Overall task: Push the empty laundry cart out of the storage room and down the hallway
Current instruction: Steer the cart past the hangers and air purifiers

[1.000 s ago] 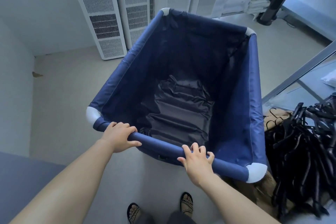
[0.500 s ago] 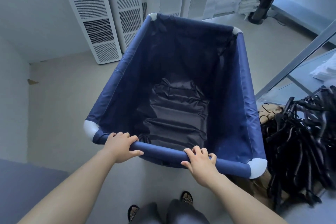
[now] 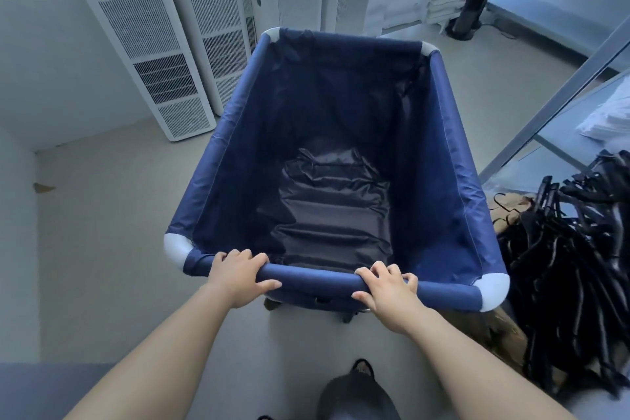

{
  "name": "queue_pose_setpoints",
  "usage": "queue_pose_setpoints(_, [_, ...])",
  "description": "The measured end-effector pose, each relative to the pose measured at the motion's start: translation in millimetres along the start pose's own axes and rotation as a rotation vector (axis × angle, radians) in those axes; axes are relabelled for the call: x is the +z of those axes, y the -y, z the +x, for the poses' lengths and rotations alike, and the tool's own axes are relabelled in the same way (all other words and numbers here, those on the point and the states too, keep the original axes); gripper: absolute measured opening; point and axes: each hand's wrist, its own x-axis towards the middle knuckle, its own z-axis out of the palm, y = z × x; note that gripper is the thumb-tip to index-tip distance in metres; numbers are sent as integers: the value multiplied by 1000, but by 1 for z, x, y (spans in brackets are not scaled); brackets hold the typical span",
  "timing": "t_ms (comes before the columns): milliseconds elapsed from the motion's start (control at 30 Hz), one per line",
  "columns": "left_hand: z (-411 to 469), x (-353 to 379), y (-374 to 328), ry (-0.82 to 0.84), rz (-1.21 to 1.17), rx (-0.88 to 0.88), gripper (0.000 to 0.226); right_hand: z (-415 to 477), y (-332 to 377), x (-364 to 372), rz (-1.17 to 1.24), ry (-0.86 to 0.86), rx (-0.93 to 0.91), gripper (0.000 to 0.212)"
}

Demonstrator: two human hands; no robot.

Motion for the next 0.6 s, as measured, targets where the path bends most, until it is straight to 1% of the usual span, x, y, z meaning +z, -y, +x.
queue_pose_setpoints(167, [48,-23,1,-28,0,-1,50,47,-15,-23,-15,1,-1,40])
queue_pose_setpoints(433, [148,-78,-6,-62,-11,-13,51,146,-53,-76,-36,-16,-17,42])
queue_pose_setpoints(600, [208,-112,-5,-77,-36,-13,50,206,-68,-105,-26,-28,-10,46])
